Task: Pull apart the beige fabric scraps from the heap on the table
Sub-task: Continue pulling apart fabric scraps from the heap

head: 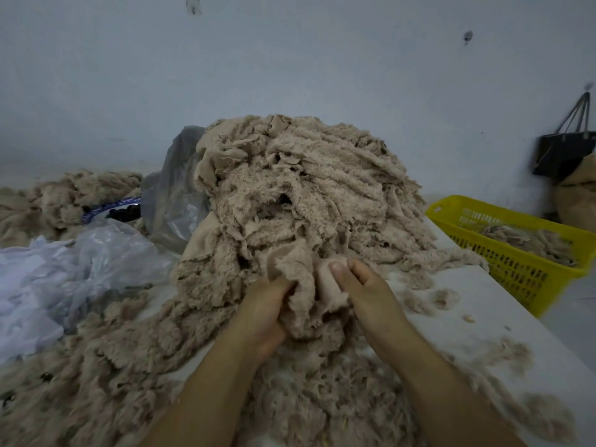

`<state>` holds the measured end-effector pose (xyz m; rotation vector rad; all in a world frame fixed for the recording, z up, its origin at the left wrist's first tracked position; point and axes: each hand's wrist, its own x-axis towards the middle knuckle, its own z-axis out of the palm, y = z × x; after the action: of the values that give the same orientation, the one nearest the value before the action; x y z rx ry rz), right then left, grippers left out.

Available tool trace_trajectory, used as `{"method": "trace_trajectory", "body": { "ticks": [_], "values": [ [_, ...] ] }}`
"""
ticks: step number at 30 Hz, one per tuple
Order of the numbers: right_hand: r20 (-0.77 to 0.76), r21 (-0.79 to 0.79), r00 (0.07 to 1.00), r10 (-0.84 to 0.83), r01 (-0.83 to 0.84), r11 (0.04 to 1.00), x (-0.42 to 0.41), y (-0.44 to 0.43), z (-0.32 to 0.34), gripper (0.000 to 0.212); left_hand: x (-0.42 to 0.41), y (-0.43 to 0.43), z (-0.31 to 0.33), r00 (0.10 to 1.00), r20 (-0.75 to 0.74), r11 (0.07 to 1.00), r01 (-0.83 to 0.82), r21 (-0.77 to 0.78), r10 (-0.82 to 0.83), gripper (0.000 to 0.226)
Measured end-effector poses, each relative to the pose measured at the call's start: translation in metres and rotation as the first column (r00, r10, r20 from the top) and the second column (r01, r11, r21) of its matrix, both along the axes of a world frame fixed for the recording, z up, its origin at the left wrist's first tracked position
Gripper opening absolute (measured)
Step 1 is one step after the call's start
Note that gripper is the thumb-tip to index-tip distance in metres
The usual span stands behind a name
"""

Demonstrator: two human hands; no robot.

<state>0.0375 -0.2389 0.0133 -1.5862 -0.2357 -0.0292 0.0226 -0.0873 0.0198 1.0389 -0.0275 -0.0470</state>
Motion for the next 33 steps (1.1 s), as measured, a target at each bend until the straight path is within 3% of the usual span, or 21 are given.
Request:
{"method": "trace_trajectory", "body": {
  "ticks": [2, 5, 10, 13, 15, 16, 19, 21, 23, 24, 25, 27, 28, 31, 33],
  "values": [
    [0.029, 0.048, 1.000, 0.001, -0.003, 0.999, 0.000, -0.003, 0.002, 0.027, 0.002, -0.001, -0.002, 0.997, 0.039, 0.976, -0.067, 0.207, 0.060, 0.019],
    [0.009, 0.114, 0.999, 0.049, -0.050, 0.992, -0.002, -0.001, 0.006, 0.024, 0.002, -0.002, -0.007, 0.998, 0.067, 0.843, -0.054, 0.535, 0.021, 0.019],
    [-0.042, 0.183, 0.999, 0.023, -0.015, 0.983, 0.003, -0.002, 0.006, 0.023, -0.001, -0.003, -0.006, 0.998, 0.066, 0.804, -0.048, 0.592, 0.011, 0.008],
    [-0.140, 0.395, 0.989, -0.041, 0.094, 0.914, 0.011, -0.016, 0.010, 0.021, 0.005, 0.011, -0.003, 0.979, -0.008, 0.892, -0.184, 0.413, 0.205, 0.025],
    [-0.173, 0.466, 0.979, -0.111, 0.181, 0.866, 0.014, -0.028, 0.011, 0.016, 0.008, 0.027, 0.002, 0.967, -0.066, 0.966, -0.237, 0.108, 0.244, 0.028],
    [-0.156, 0.424, 0.977, -0.146, 0.200, 0.884, 0.013, -0.032, 0.010, 0.018, 0.009, 0.032, 0.004, 0.970, -0.091, 0.972, -0.231, -0.045, 0.226, 0.033],
    [0.021, -0.038, 0.989, -0.144, 0.145, 0.989, 0.009, -0.022, 0.004, 0.037, 0.013, 0.032, 0.002, 0.979, -0.170, 0.939, -0.157, -0.306, 0.108, 0.048],
    [0.150, -0.299, 0.988, -0.029, 0.074, 0.951, 0.003, -0.006, 0.000, 0.041, 0.013, 0.027, 0.001, 0.984, -0.170, 0.907, -0.114, -0.405, 0.048, 0.050],
    [0.191, -0.476, 0.973, 0.128, -0.022, 0.879, 0.000, 0.007, -0.005, 0.065, 0.012, 0.024, 0.003, 0.994, -0.103, 0.847, -0.027, -0.530, -0.032, 0.053],
    [0.184, -0.558, 0.965, 0.188, -0.055, 0.828, -0.001, 0.013, -0.009, 0.069, 0.010, 0.023, 0.004, 0.996, -0.065, 0.825, 0.014, -0.565, -0.062, 0.051],
    [0.180, -0.635, 0.953, 0.245, -0.078, 0.769, -0.001, 0.017, -0.013, 0.059, 0.009, 0.024, 0.005, 0.996, -0.032, 0.826, 0.046, -0.562, -0.078, 0.049],
    [0.188, -0.731, 0.946, 0.263, -0.044, 0.681, -0.001, 0.020, -0.018, 0.020, 0.010, 0.028, 0.005, 0.998, 0.002, 0.860, 0.058, -0.508, -0.066, 0.049],
    [0.182, -0.735, 0.959, 0.217, -0.014, 0.678, 0.001, 0.018, -0.017, 0.012, 0.011, 0.031, 0.005, 0.999, 0.001, 0.861, 0.034, -0.507, -0.038, 0.050],
    [0.122, -0.585, 0.992, 0.009, 0.065, 0.809, 0.010, 0.000, -0.010, 0.010, 0.016, 0.040, 0.008, 0.997, 0.011, 0.851, -0.062, -0.521, 0.078, 0.044],
    [0.078, -0.462, 0.997, -0.029, 0.061, 0.885, 0.011, -0.008, -0.007, 0.016, 0.017, 0.041, 0.008, 0.989, -0.017, 0.871, -0.135, -0.473, 0.144, 0.036]
  ]
}}
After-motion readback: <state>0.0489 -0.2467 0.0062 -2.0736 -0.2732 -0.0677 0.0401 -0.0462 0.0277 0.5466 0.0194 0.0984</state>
